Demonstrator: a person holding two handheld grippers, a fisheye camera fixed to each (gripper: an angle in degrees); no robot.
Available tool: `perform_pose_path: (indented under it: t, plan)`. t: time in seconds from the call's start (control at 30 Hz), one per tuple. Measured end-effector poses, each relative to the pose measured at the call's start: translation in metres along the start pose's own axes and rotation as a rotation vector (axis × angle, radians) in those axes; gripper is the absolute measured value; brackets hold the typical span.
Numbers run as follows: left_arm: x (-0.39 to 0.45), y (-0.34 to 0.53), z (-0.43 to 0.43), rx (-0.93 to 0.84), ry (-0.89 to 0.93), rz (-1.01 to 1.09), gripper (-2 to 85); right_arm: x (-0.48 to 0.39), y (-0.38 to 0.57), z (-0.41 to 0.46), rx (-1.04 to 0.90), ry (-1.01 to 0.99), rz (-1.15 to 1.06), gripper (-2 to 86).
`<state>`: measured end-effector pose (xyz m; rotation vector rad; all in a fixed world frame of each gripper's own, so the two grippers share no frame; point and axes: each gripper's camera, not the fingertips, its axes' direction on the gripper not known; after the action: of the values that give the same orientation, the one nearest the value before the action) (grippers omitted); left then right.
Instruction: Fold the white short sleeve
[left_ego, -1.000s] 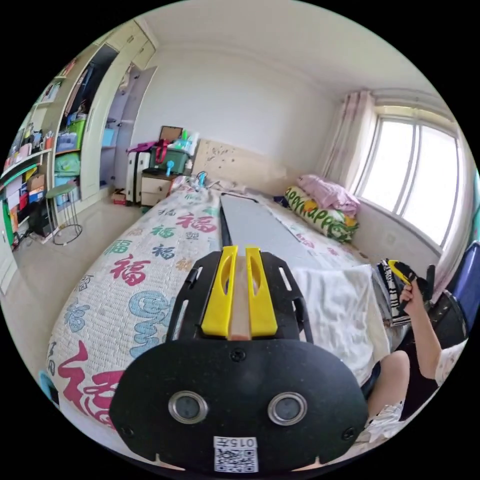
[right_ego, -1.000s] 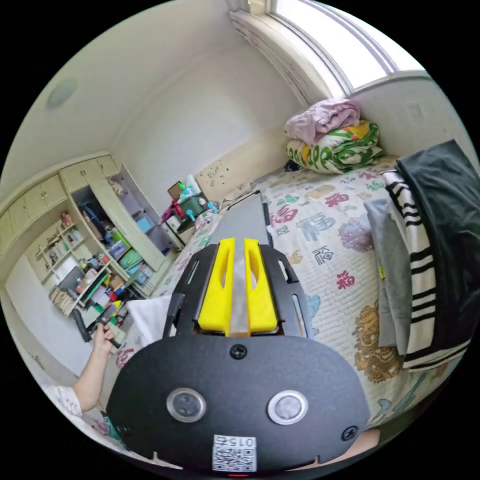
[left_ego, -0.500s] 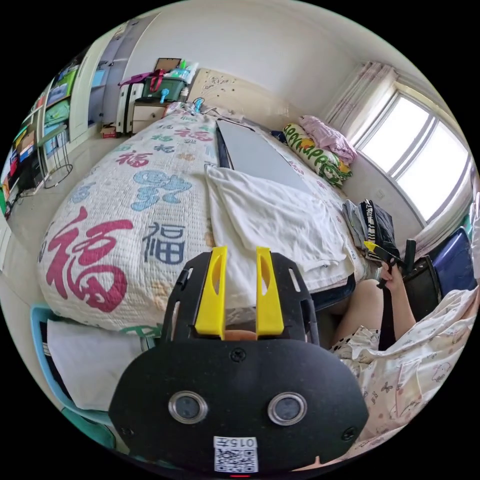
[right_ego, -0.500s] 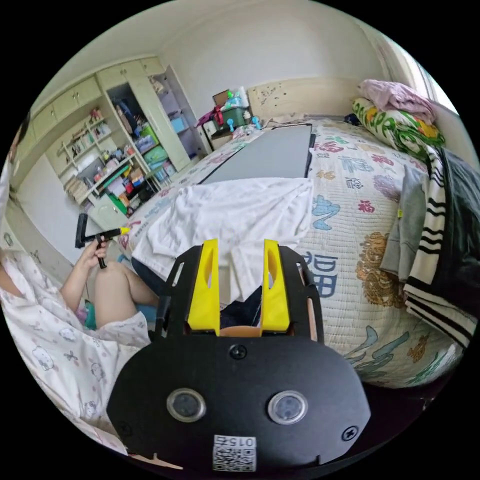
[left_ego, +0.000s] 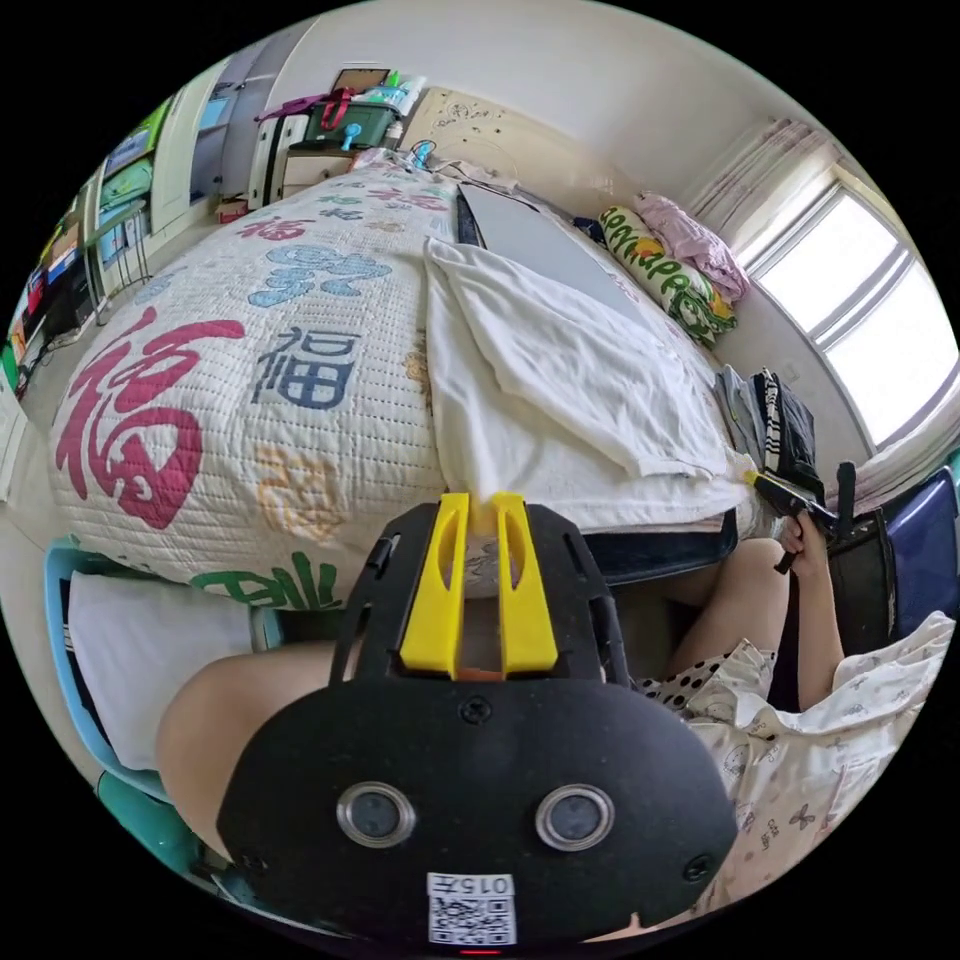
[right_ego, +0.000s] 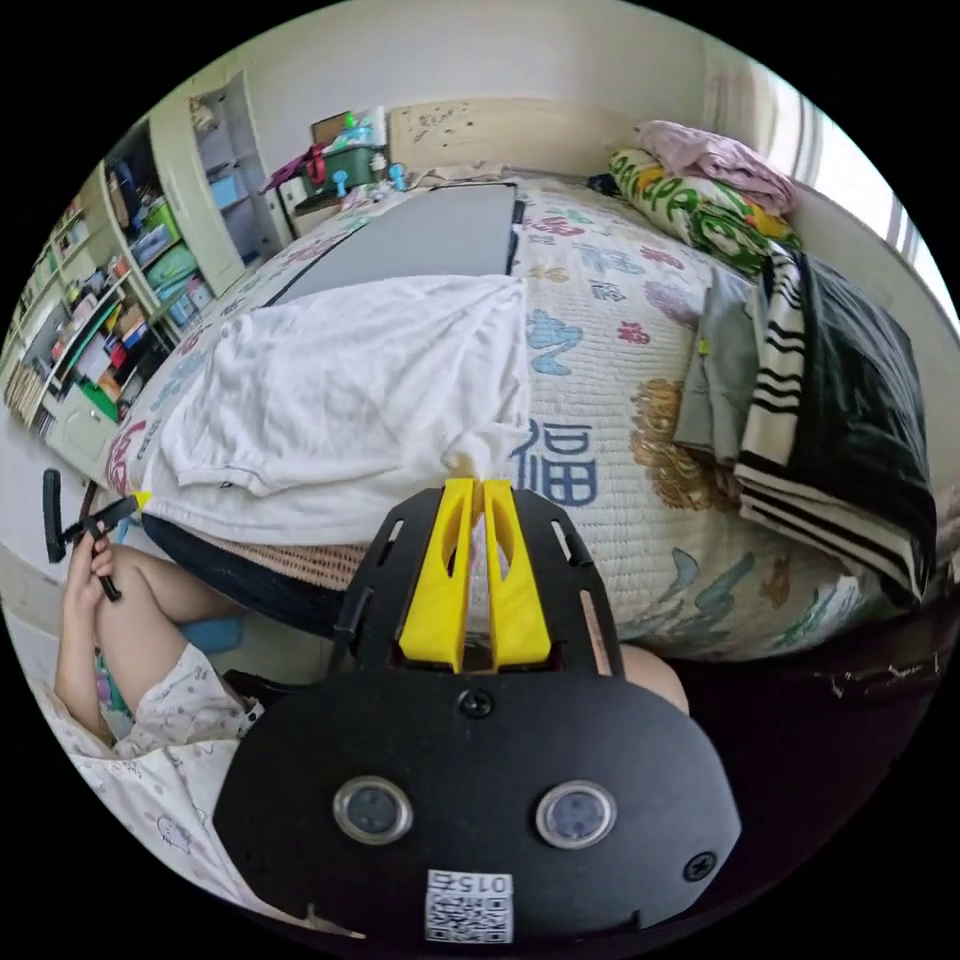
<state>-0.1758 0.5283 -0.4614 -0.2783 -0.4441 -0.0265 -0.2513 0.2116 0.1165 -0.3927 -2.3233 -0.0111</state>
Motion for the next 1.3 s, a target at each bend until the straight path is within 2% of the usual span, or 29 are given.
perform_pose_path:
  t: [0.17,0.4,0.6,0.7,0.77,0.9,1.0,1.17,1.3]
  plan:
    - [0.017,-0.006,-0.024,0.019,-0.02,0.041,1.5,0.147,0.027,-0.028,0.016,-0.184,0.181,-0.5]
    - [0.034,0.003,-0.049,0.002,-0.09,0.09,0.8,0.249,0.048,-0.038,-0.02,-0.228,0.244,-0.6]
    - [0.035,0.01,-0.069,-0.024,-0.075,0.105,1.2,0.378,0.12,-0.08,0.011,-0.324,0.338,-0.6]
    - [0.036,0.01,-0.086,-0.045,-0.097,0.127,1.9,0.44,0.179,-0.124,0.129,-0.353,0.336,-0.4]
    - [0.045,0.013,-0.113,-0.003,-0.194,0.189,3.1,0.46,0.227,-0.166,0.245,-0.329,0.202,0.0]
    - [0.068,0.013,-0.153,0.074,-0.265,0.357,7.2,0.453,0.28,-0.2,0.312,-0.246,-0.044,2.5]
    - [0.095,0.009,-0.164,0.103,-0.191,0.572,8.7,0.436,0.309,-0.19,0.321,-0.23,-0.241,5.7]
    - [0.133,-0.005,-0.128,-0.098,0.074,0.94,10.5,0.405,0.359,-0.126,0.179,-0.261,-0.661,9.4]
    - [0.13,-0.025,-0.11,-0.172,0.126,0.994,10.3,0.417,0.397,-0.079,0.032,-0.239,-0.822,11.0]
